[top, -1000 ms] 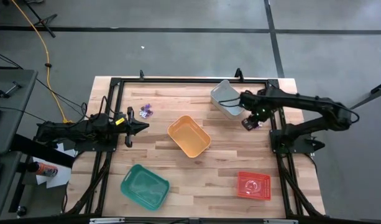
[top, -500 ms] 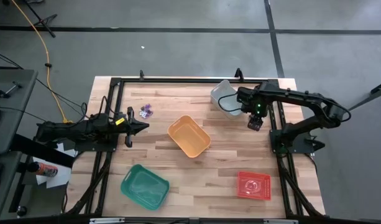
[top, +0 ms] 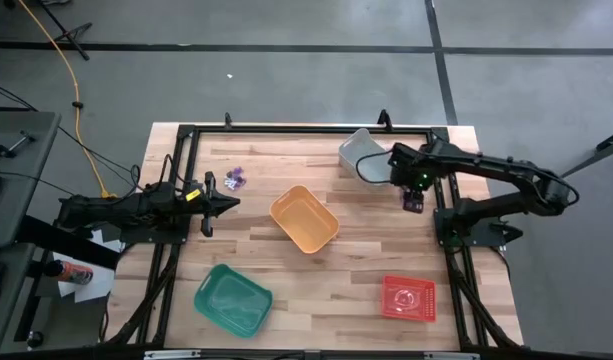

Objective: Sort Halloween decoration
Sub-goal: Put the purple witch hat toy into the white bin

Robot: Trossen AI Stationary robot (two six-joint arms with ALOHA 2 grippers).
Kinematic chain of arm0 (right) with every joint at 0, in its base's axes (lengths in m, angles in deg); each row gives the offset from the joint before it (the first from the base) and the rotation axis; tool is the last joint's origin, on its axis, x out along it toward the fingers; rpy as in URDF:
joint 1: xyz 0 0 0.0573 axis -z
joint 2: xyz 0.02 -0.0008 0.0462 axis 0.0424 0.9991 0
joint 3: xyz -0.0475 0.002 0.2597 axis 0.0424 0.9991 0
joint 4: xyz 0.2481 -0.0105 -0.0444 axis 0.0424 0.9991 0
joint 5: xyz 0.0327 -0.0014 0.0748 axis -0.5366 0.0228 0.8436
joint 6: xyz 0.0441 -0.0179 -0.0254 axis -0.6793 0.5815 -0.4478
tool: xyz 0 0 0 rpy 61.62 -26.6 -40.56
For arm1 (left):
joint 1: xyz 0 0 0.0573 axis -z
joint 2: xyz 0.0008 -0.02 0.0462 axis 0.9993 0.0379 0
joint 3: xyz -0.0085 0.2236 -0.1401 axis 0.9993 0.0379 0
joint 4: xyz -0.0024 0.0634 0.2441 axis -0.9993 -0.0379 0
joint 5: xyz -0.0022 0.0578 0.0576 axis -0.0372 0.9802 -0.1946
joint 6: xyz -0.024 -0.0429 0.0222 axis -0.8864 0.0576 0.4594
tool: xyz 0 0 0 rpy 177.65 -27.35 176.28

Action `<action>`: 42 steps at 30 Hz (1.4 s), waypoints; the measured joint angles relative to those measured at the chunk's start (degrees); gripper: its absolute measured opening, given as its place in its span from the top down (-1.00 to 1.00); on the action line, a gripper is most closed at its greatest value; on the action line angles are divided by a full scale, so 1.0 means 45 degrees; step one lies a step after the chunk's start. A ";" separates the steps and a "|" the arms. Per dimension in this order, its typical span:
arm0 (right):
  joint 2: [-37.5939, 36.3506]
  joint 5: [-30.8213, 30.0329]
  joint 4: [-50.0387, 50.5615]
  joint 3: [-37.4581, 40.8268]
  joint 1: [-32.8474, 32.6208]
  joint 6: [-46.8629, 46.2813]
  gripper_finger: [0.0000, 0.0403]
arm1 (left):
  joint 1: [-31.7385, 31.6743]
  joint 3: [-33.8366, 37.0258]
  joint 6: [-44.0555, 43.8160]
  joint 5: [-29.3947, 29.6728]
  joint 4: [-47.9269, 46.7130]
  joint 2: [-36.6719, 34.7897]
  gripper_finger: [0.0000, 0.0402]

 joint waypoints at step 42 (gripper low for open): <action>0.2854 0.0228 -0.1246 0.1299 0.0309 0.3365 0.08 | 0.0003 -0.0001 0.0000 0.0021 0.0002 0.0024 1.00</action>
